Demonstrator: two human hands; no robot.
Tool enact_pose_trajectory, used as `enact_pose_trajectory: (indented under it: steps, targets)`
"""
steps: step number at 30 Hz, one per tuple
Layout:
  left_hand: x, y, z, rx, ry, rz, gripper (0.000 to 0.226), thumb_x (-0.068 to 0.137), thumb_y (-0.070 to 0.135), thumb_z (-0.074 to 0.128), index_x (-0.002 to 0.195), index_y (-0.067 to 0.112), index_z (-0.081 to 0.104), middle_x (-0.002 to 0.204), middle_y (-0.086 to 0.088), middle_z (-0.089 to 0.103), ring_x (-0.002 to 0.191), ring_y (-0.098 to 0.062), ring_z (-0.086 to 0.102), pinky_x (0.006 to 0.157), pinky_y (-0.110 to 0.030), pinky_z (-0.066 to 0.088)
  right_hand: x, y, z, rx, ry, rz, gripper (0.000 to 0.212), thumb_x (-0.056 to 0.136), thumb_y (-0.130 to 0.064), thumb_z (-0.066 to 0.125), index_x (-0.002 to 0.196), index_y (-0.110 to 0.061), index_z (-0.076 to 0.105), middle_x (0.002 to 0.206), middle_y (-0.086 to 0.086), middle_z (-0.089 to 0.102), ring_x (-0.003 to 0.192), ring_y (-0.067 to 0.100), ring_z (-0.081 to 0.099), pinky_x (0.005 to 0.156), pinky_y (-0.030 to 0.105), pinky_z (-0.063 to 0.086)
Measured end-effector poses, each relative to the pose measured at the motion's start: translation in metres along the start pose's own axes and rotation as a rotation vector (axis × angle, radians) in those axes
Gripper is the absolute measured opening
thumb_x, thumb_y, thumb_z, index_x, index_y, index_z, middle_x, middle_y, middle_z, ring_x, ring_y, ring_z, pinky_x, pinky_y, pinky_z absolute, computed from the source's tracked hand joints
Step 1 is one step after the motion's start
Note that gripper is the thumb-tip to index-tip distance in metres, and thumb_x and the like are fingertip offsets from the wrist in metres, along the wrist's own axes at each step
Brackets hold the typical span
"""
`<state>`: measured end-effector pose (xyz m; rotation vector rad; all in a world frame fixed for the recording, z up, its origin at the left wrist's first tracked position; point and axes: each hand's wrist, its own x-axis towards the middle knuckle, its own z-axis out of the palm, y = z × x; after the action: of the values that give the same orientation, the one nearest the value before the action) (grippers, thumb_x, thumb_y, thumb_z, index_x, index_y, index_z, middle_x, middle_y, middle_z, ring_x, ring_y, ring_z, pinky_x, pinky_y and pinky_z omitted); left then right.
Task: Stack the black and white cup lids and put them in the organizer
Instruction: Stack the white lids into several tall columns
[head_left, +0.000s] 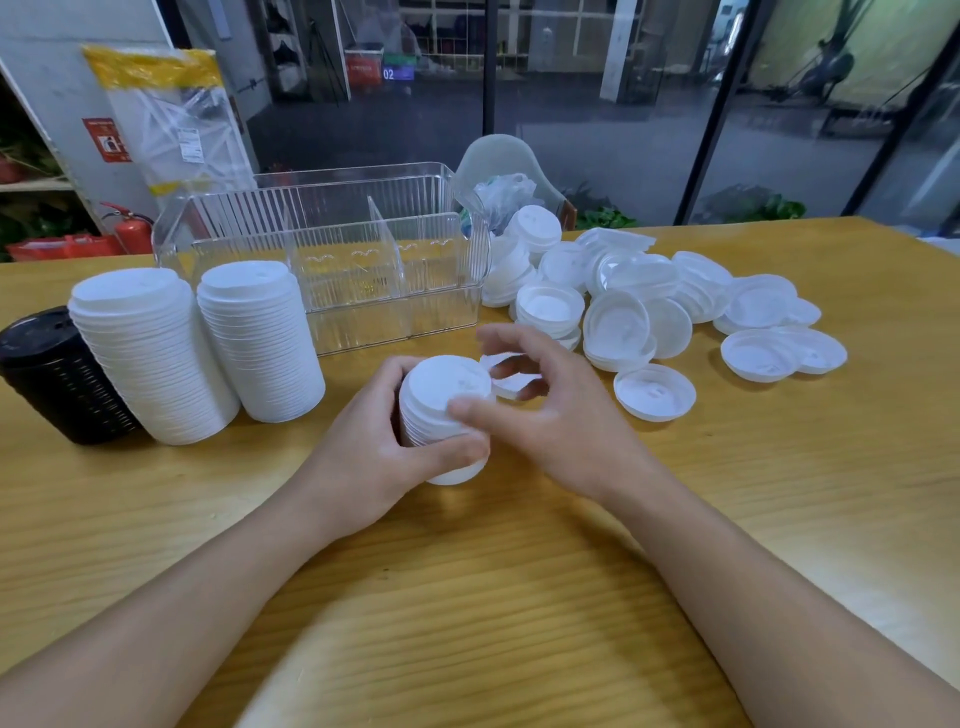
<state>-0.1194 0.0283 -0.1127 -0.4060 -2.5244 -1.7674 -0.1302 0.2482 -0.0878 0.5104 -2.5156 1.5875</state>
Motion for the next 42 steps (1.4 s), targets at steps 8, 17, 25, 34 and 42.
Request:
enact_pose_trajectory:
  steps: [8,17,25,34,42]
  targets:
    - [-0.003,0.005,-0.004,0.012,0.036,0.086,0.112,0.063,0.056,0.101,0.157,0.054,0.041,0.154,0.020,0.059,0.142,-0.009,0.060,0.118,-0.049,0.050,0.014,0.038,-0.017,-0.469,0.036,0.052,0.040,0.097,-0.033,0.079,0.136,-0.028,0.071,0.127,-0.012,0.063,0.108,0.006,0.058,0.101,0.029,0.048]
    - [0.000,0.012,0.010,0.010,0.077,0.068,0.074,0.071,0.048,0.094,0.134,0.036,0.058,0.121,0.022,0.071,0.109,-0.001,0.070,0.084,-0.015,0.054,0.024,0.042,0.004,-0.636,0.076,-0.034,0.026,0.093,-0.042,0.082,0.111,-0.024,0.079,0.120,-0.005,0.067,0.116,0.020,0.055,0.106,0.043,0.043]
    - [0.001,0.007,0.004,-0.079,0.002,0.019,0.077,0.075,0.057,0.090,0.140,0.035,0.053,0.124,0.017,0.073,0.111,-0.006,0.071,0.088,-0.018,0.054,0.024,0.040,-0.004,-0.372,0.155,0.002,0.010,0.099,-0.032,0.077,0.092,-0.025,0.073,0.086,-0.017,0.064,0.088,0.006,0.055,0.081,0.020,0.044]
    - [0.004,0.001,-0.002,-0.095,-0.004,0.001,0.079,0.075,0.064,0.086,0.141,0.036,0.052,0.128,0.015,0.071,0.117,-0.010,0.069,0.095,-0.027,0.053,0.024,0.029,-0.022,0.470,0.071,0.242,0.041,0.102,-0.015,0.073,0.139,-0.023,0.057,0.081,0.011,0.065,0.078,0.022,0.061,0.084,0.040,0.053]
    - [0.002,0.000,-0.007,-0.112,0.017,0.012,0.079,0.073,0.051,0.094,0.140,0.031,0.057,0.144,0.010,0.070,0.130,-0.018,0.069,0.111,-0.052,0.056,0.023,0.025,-0.019,0.520,-0.063,0.306,0.046,0.105,-0.008,0.061,0.143,-0.033,0.068,0.102,0.015,0.068,0.077,0.023,0.064,0.081,0.034,0.058]
